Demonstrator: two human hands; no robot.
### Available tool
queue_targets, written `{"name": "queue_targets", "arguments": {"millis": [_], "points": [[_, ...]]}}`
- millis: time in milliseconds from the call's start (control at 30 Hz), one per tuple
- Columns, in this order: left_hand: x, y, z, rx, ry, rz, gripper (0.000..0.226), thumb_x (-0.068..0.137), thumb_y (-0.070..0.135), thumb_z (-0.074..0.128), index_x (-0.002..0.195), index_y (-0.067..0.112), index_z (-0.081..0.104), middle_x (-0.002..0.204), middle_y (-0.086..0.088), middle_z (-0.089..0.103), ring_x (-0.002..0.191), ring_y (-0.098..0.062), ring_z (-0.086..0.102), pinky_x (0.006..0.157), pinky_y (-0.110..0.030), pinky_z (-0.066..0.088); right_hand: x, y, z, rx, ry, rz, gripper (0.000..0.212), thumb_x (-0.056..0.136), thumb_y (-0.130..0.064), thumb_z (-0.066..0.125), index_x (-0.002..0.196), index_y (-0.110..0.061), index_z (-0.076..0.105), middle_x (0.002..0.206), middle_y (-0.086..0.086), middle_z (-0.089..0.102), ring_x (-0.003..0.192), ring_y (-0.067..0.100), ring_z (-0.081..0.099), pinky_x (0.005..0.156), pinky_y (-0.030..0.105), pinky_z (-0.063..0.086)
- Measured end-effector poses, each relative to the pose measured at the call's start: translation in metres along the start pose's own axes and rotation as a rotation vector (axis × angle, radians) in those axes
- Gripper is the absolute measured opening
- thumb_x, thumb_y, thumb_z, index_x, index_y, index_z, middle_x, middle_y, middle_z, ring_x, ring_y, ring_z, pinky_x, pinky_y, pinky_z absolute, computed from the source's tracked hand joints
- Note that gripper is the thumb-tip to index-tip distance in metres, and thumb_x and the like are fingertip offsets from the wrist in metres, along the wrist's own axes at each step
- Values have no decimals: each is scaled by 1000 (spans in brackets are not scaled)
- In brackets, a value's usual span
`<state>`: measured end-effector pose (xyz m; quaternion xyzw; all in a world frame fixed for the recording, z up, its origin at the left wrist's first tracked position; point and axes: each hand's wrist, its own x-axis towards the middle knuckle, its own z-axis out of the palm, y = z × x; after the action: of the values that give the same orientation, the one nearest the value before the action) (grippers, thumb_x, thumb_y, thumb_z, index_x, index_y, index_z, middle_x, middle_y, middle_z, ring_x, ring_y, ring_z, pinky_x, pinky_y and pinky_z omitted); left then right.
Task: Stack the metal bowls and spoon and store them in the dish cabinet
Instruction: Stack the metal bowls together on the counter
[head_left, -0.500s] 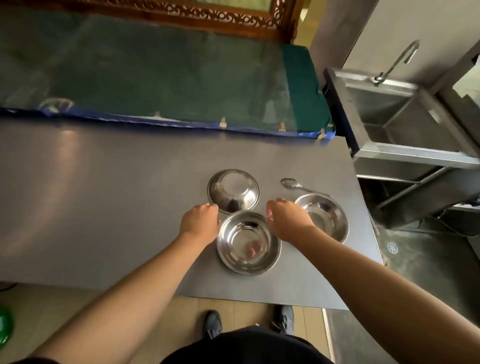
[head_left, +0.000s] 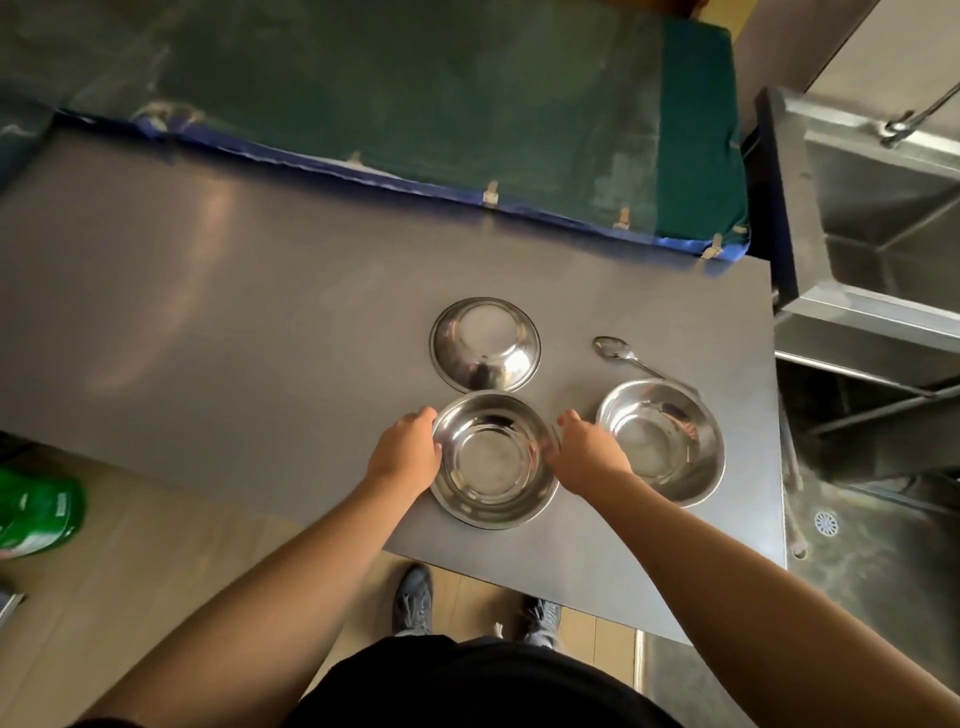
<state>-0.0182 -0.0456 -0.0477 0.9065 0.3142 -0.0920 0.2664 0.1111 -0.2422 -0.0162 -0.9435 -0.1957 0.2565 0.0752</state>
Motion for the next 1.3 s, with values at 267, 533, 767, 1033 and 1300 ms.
{"name": "queue_targets", "arguments": {"millis": [267,533,767,1033,1300], "points": [[-3,1,-2,-75,37,-117,30,88,13,64,118,15,63,108,-9,72,99,-33,65,80,-35,49,9,5,3,175,-93,-2,37,99,-39,51,127,-14,51,98,10,69,76,30,66,64,32,50],[8,30,-22,-119,101,-97,31,87,16,64,118,17,64,102,-6,73,96,-32,66,78,-35,51,24,18,-32,261,-6,-49,40,97,-40,55,129,-18,52,93,6,69,73,24,64,61,29,46],[27,100,-20,-168,89,19,32,88,20,65,121,21,63,96,-2,74,91,-27,67,72,-31,48,29,75,-69,269,95,17,36,97,-29,55,131,-21,52,95,4,69,76,24,60,57,28,41],[40,176,16,-154,-24,132,38,89,24,67,125,18,60,100,-5,73,97,-28,65,81,-37,52,21,153,-90,338,173,144,36,96,-28,54,131,-20,55,106,13,71,88,32,65,70,32,48],[39,212,53,-74,-120,161,42,88,25,71,126,16,57,109,-6,68,97,-28,64,79,-34,50,21,201,-84,331,122,246,32,94,-29,54,121,-15,63,91,5,74,70,22,66,61,29,50]]}}
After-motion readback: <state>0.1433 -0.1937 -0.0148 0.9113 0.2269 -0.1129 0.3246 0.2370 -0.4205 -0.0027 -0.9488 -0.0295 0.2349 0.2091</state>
